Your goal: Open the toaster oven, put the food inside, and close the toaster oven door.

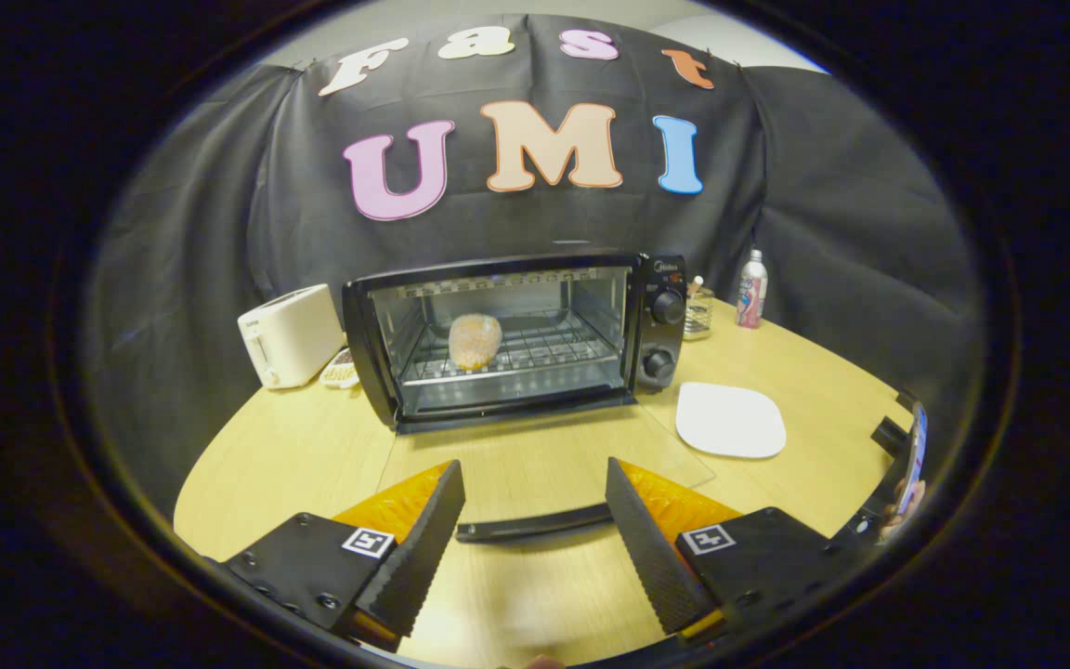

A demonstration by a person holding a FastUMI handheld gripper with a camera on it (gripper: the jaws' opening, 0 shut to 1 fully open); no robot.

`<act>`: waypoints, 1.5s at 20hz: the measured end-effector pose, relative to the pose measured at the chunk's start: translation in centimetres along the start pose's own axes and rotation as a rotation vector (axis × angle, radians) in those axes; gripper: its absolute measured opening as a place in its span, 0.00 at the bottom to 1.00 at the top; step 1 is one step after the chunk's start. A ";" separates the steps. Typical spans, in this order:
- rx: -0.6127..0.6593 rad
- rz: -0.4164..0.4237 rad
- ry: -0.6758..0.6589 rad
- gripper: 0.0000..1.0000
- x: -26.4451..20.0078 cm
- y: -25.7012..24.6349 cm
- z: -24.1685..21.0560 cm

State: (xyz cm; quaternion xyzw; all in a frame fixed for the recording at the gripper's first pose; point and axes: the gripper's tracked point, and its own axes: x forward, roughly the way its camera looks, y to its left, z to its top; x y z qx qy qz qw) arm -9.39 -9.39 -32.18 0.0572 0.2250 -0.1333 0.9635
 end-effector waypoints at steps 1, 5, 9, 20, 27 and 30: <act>0.003 0.014 0.014 0.96 -0.3 0.2 -0.8; 0.000 0.077 0.038 0.96 -1.5 1.5 -3.0; -0.035 0.094 0.063 0.96 -1.8 1.9 -4.7; -0.105 0.124 0.146 0.97 1.4 2.1 -7.5; -0.123 0.076 0.170 0.97 2.5 0.5 -7.8; -0.126 0.070 0.157 0.97 2.2 0.8 -7.0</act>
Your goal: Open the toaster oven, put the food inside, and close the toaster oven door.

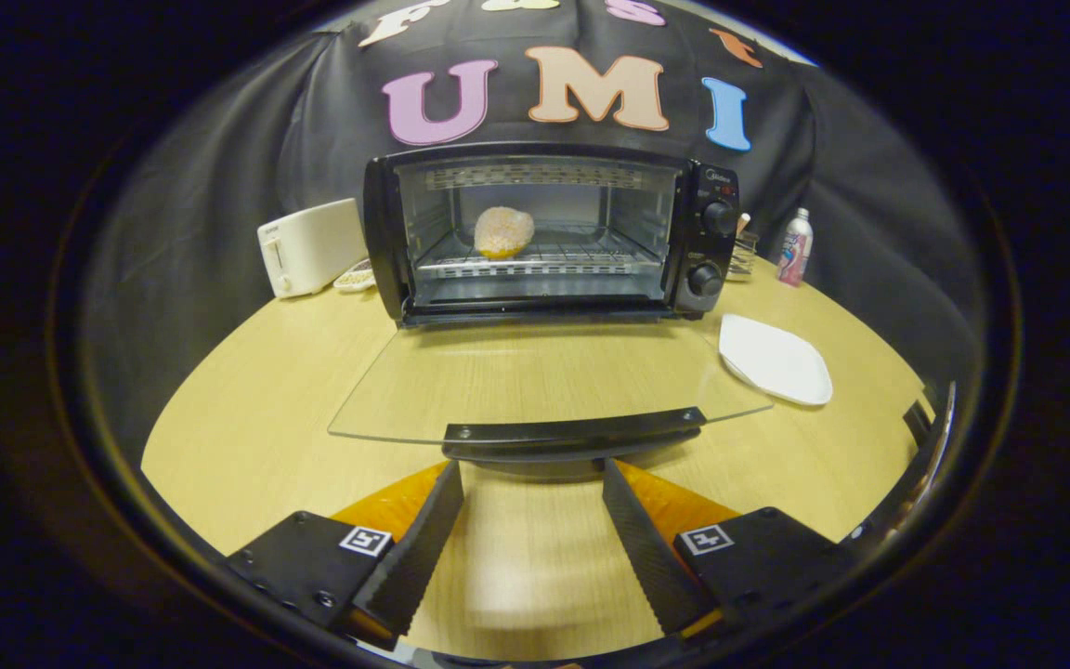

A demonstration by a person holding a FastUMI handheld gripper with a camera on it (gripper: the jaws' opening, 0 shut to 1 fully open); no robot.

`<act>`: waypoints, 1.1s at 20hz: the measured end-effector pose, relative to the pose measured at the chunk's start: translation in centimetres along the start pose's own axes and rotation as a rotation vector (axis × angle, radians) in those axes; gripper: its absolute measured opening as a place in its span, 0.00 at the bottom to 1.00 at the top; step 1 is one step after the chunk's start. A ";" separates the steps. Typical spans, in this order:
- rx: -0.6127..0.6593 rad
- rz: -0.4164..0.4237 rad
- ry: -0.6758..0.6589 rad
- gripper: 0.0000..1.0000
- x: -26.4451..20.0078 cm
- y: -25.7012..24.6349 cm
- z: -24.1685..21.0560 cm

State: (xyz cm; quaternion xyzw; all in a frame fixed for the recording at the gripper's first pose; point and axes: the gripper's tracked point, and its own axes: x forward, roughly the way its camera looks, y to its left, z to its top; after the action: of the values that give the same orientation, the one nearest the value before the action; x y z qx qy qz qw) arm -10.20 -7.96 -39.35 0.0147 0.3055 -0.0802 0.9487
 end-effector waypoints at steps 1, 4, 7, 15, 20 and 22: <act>-0.009 -0.005 -0.007 0.97 -0.1 0.0 0.3; -0.033 -0.021 -0.043 0.97 -0.5 -0.1 1.6; -0.034 -0.023 -0.069 0.97 -0.9 0.0 2.7; -0.106 -0.066 -0.161 0.97 -1.5 0.4 6.9; -0.109 -0.082 -0.225 0.98 -1.6 0.6 11.0; -0.106 -0.069 -0.258 0.99 -1.3 0.9 12.9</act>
State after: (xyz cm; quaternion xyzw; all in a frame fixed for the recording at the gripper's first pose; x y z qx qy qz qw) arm -3.64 -7.88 -28.12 -0.0563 0.1853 -0.0979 0.9762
